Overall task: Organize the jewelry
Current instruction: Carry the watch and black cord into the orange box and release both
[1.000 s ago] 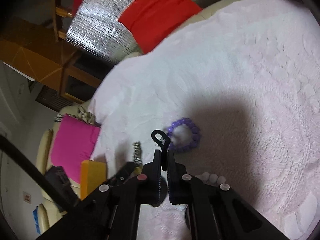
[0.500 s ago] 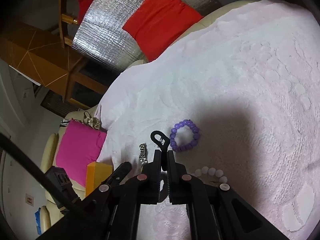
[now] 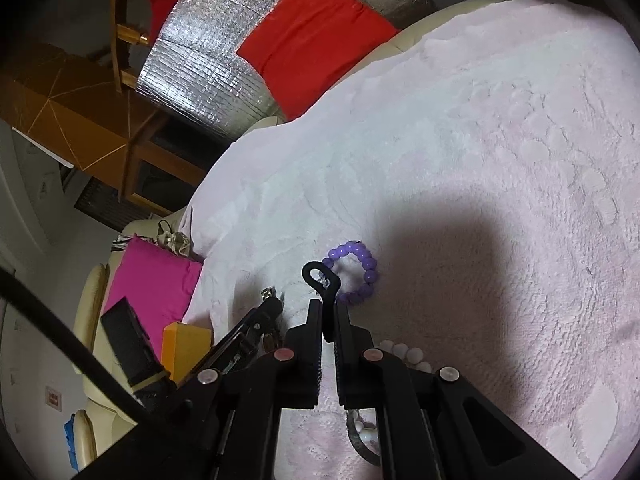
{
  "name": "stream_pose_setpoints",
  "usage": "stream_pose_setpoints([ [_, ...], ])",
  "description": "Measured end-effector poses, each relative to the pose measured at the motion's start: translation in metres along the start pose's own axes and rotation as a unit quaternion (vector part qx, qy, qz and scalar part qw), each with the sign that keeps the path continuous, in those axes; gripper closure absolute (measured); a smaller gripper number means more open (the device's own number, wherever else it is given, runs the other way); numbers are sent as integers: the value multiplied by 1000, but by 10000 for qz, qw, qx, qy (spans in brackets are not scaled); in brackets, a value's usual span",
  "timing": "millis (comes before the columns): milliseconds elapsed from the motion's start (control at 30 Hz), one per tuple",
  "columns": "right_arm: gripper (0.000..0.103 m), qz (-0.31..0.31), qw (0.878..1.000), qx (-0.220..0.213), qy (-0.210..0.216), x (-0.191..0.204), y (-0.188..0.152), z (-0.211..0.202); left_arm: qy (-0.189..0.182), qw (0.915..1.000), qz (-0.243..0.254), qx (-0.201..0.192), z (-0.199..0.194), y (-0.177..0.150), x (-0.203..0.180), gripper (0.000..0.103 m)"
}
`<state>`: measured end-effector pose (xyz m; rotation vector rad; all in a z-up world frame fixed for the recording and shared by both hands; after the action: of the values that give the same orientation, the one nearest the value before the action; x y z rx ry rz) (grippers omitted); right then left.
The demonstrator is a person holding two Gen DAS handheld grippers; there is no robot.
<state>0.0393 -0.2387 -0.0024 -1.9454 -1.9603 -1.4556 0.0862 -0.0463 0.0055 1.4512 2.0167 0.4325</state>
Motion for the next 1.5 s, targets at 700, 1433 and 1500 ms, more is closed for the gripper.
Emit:
stream_pose_setpoints([
  [700, 97, -595, 9977, -227, 245, 59, -8, 0, -654, 9931, -44, -969, -116, 19, 25, 89],
  [1433, 97, -2016, 9740, 15, 1034, 240, -52, 46, -166, 9666, -1162, -2278, -258, 52, 196, 89],
  [1500, 97, -2120, 9716, 158, 1039, 258, -56, 61, 86, 9676, -1328, -2145, -244, 51, 219, 89],
])
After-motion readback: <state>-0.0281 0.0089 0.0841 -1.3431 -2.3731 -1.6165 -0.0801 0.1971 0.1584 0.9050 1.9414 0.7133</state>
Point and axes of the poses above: each gripper's, at about its wrist camera, not at the fingertips, and z roughly the way its jaws point, x to its left, y to its top, the point moved 3 cm from there along z, roughly the way its jaws point, and after that the axes turned 14 degrees about -z, right-handed, at the moved point
